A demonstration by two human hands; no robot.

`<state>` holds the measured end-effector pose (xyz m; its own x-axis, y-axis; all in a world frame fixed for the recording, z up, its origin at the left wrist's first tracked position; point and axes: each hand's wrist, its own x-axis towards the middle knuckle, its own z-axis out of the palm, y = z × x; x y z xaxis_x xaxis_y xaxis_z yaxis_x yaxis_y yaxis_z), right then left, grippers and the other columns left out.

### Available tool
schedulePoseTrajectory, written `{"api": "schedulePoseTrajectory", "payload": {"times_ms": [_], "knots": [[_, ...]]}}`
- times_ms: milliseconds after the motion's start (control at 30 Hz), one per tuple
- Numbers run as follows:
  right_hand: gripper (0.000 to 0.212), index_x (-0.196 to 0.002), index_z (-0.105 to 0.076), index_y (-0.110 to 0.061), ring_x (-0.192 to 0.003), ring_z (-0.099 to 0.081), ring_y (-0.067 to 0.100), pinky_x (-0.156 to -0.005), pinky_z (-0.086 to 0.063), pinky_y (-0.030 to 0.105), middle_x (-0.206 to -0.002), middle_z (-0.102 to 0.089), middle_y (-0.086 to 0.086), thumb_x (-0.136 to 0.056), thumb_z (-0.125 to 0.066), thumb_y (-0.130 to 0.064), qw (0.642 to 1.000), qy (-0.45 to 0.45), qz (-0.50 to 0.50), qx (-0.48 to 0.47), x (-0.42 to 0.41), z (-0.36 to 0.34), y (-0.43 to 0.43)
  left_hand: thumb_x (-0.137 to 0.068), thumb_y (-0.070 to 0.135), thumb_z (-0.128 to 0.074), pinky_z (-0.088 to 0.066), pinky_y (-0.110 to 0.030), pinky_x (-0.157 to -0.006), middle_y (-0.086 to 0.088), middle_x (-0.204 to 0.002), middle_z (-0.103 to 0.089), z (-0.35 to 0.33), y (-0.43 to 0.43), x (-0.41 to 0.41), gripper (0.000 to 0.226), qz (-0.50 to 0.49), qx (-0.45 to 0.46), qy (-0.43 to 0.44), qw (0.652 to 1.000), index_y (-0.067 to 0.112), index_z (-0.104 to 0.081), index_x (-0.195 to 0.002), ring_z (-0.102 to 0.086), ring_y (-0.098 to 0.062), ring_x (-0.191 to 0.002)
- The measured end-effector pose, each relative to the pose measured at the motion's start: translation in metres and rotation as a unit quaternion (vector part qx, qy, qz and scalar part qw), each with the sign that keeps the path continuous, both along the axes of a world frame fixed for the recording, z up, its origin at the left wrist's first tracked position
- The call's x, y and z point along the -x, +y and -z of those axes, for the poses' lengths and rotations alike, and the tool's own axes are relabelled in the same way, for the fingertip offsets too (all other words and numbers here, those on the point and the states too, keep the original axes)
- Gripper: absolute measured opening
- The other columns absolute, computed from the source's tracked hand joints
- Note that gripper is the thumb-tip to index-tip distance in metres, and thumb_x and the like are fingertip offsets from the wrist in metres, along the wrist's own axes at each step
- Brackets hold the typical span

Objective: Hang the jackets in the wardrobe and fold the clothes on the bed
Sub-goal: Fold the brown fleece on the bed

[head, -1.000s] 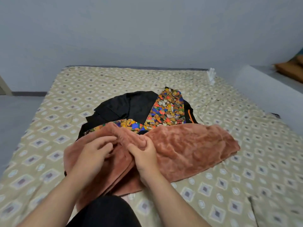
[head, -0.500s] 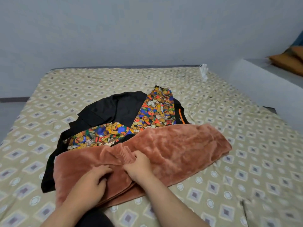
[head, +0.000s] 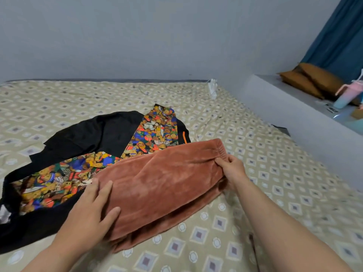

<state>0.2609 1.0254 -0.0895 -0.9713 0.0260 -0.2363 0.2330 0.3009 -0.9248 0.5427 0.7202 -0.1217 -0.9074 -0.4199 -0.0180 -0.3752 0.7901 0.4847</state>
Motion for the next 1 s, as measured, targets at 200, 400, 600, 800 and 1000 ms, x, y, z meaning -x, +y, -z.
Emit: {"api": "schedulePoseTrajectory", "payload": {"times_ms": [200,400,600,800,1000], "knots": [[0.059,-0.126,-0.061,-0.008,-0.102,-0.067,0.031,-0.093,-0.056,0.049,-0.118,-0.068,0.007,-0.076,-0.083,-0.028,0.988,-0.034,0.152,0.016,0.052,0.005,0.035,-0.088,0.055,-0.063,-0.026,-0.039,-0.118,0.011,-0.165,0.012,0.009,0.026,0.024,0.091,-0.003,-0.093,0.01,0.996,0.041,-0.005,-0.157,-0.007,-0.016,-0.153],[0.108,-0.134,-0.052,-0.009,-0.1,-0.065,0.038,-0.094,-0.053,0.051,-0.118,-0.065,0.014,-0.051,-0.078,-0.073,0.96,-0.177,0.218,-0.006,0.014,0.039,0.023,-0.072,0.051,-0.078,-0.053,-0.044,-0.091,-0.017,-0.121,-0.068,0.024,0.05,0.03,0.075,-0.241,-0.644,0.064,0.724,0.005,-0.06,-0.128,-0.068,-0.035,-0.106],[0.042,-0.121,-0.063,-0.019,-0.067,-0.074,0.028,-0.052,-0.059,0.041,-0.09,-0.074,0.011,-0.084,-0.076,-0.034,0.914,-0.22,0.172,0.296,0.002,0.019,0.014,-0.078,0.034,-0.077,-0.043,-0.047,-0.1,-0.023,-0.121,-0.068,0.003,0.044,0.037,0.053,-0.244,-0.761,0.032,0.6,0.007,-0.068,-0.123,-0.066,-0.036,-0.104],[0.042,-0.13,-0.065,-0.025,-0.108,-0.066,0.015,-0.093,-0.053,0.035,-0.112,-0.07,-0.002,-0.089,-0.054,-0.021,0.859,-0.223,0.084,0.454,-0.041,-0.017,-0.039,-0.07,0.032,-0.074,-0.052,-0.049,-0.07,-0.019,-0.08,-0.067,-0.063,-0.019,0.02,0.042,-0.241,-0.704,0.096,0.661,0.017,-0.066,-0.108,-0.065,-0.035,-0.069],[0.03,-0.117,-0.068,-0.012,-0.091,-0.073,0.021,-0.088,-0.057,0.039,-0.107,-0.074,0.009,-0.092,-0.051,-0.009,0.813,-0.249,-0.082,0.521,-0.131,-0.027,-0.17,-0.079,0.044,-0.064,-0.052,-0.049,-0.068,-0.015,-0.051,-0.057,-0.099,-0.135,-0.122,0.033,-0.295,-0.65,0.26,0.65,0.016,-0.064,-0.097,-0.057,-0.028,-0.043]]}}
